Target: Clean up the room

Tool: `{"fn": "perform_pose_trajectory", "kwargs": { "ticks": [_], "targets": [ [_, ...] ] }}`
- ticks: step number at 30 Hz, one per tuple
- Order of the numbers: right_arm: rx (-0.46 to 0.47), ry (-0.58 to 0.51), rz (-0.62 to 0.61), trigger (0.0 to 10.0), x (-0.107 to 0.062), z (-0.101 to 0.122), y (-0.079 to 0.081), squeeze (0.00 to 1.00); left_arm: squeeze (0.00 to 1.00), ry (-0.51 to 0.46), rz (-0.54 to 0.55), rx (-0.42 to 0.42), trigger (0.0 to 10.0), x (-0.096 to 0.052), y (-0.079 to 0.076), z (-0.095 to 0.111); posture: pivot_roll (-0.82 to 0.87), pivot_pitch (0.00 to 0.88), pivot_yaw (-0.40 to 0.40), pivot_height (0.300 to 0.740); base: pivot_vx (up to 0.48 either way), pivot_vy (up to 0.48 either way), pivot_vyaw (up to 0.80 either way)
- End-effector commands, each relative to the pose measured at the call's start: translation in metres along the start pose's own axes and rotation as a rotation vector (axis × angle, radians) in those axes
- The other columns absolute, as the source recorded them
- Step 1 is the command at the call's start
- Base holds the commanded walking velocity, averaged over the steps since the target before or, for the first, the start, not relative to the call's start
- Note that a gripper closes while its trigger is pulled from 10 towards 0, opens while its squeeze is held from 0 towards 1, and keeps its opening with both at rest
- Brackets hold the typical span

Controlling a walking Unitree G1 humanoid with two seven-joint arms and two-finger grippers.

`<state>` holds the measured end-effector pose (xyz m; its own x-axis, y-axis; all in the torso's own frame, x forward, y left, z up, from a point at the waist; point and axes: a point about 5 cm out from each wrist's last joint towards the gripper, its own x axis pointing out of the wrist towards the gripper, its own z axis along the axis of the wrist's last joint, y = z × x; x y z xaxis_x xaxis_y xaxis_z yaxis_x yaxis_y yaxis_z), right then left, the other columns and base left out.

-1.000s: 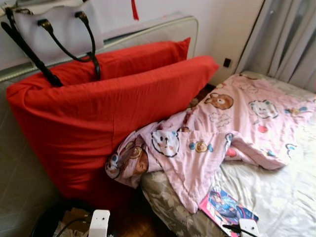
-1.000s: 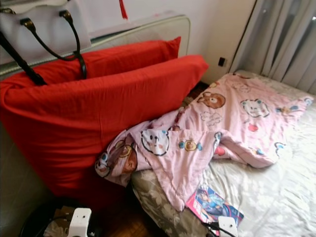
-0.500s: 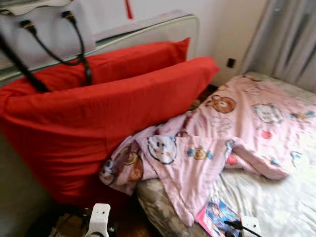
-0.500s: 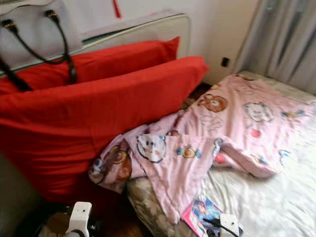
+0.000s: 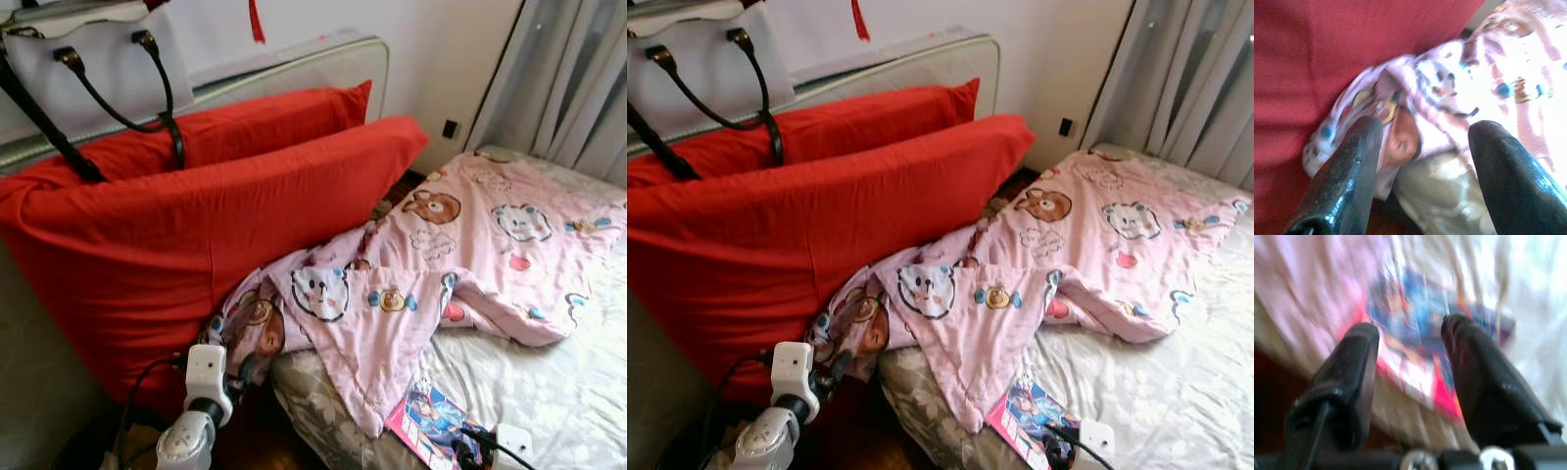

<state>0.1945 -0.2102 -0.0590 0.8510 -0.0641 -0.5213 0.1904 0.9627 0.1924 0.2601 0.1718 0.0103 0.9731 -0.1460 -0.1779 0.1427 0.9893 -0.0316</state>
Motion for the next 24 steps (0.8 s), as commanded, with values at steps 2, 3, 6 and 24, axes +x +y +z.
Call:
{"fn": "perform_pose_trajectory", "kwargs": {
  "ticks": [2,3,6,24],
  "targets": [
    [-0.009,-0.395,0.076,10.0,0.020,0.083,0.034,0.00,0.00,-0.092,0.018,-0.005,10.0,0.002,0.000,0.018,-0.06,0.022,-0.023,0.740,0.000,0.000,0.00],
    [-0.017,-0.428,0.085,10.0,0.019,0.088,0.038,0.00,0.00,-0.122,0.031,-0.008,10.0,0.000,0.000,0.026,-0.06,0.026,-0.025,0.740,0.000,0.000,0.00],
    [-0.022,-0.457,0.101,10.0,0.016,0.091,0.044,0.00,0.00,-0.151,0.041,-0.003,10.0,-0.004,-0.001,0.032,-0.05,0.029,-0.031,0.740,0.000,0.000,0.00],
    [-0.117,-0.549,0.091,10.0,0.003,0.112,0.044,0.00,0.00,-0.171,0.103,0.015,10.0,-0.017,0.017,0.047,-0.06,0.019,-0.045,0.740,0.000,0.000,0.00]
  ]
}}
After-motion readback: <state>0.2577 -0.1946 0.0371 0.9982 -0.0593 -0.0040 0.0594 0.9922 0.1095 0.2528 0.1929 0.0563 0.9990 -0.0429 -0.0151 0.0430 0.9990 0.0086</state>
